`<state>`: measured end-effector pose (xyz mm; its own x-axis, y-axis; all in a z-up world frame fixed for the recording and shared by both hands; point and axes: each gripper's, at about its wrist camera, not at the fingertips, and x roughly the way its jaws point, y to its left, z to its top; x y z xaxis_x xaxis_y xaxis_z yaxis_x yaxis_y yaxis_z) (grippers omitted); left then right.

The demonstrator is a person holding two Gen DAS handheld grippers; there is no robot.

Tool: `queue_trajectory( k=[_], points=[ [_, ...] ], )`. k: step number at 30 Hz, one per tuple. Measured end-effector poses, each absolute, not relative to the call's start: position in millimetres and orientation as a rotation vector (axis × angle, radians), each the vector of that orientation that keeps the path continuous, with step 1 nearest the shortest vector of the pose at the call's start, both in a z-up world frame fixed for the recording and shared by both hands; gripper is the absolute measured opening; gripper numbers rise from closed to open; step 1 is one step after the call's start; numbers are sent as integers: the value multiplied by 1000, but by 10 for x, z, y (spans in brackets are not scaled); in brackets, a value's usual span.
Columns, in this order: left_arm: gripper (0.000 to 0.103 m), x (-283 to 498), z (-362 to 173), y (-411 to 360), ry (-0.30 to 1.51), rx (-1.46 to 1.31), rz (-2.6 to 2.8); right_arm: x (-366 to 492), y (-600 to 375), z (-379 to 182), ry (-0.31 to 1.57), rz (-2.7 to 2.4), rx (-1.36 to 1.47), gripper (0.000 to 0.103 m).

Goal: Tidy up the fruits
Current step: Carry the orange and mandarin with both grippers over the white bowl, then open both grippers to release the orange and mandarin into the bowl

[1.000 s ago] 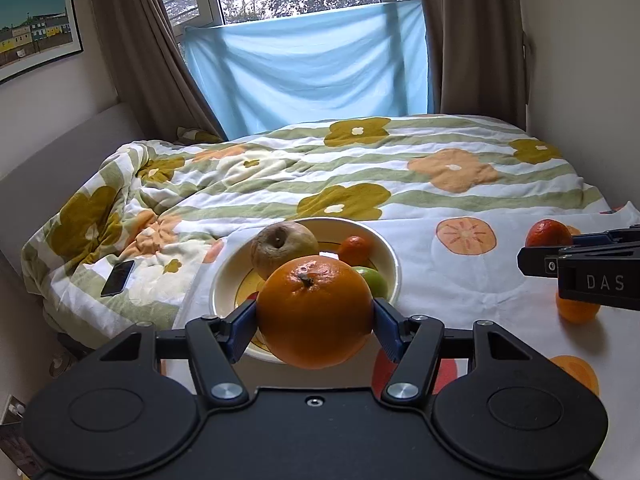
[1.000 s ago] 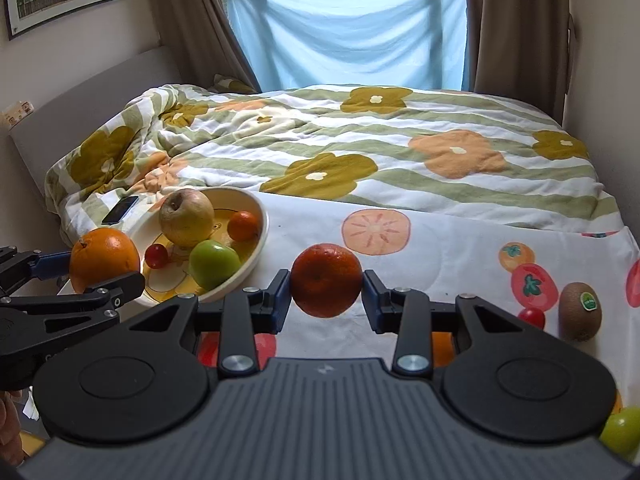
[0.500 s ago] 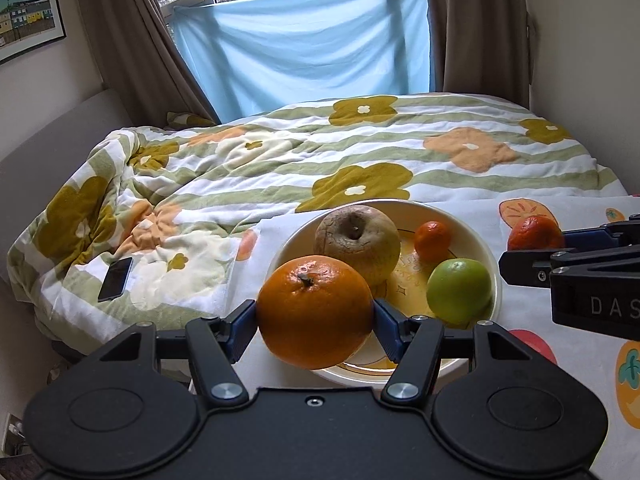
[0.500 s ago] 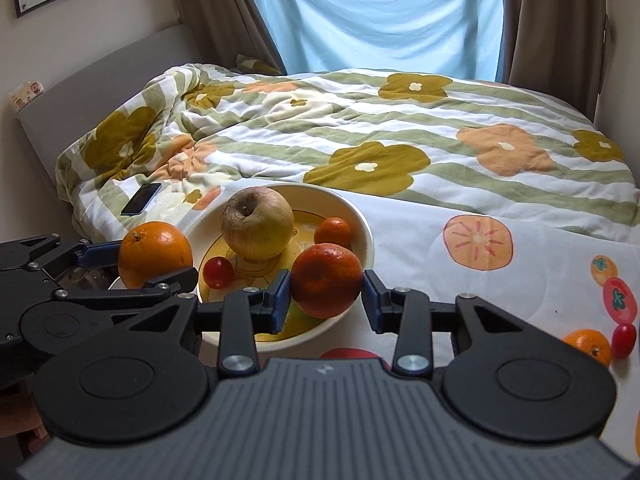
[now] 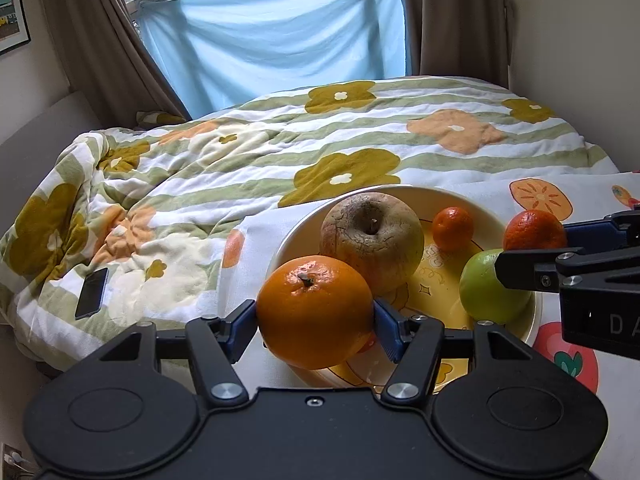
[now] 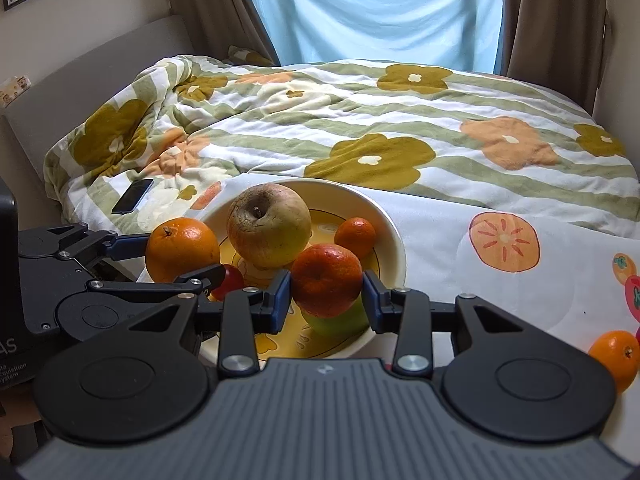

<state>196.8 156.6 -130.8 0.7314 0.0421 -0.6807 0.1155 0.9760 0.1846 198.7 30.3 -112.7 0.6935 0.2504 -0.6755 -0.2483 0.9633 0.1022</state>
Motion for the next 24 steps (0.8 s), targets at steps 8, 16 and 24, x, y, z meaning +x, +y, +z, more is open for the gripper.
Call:
queue_trajectory(
  k=[8,16,24],
  points=[
    [67,1990,-1318,1596,759,224,-58,1996,311,-1137,755,274,1,53],
    [98,1855,-1238,1544,693,284,-92,2007,339,-1123,753,278,-3,53],
    [98,1587,-1273,1583,721,293,-101,1963,372,-1082,748,330,-34,53]
  ],
)
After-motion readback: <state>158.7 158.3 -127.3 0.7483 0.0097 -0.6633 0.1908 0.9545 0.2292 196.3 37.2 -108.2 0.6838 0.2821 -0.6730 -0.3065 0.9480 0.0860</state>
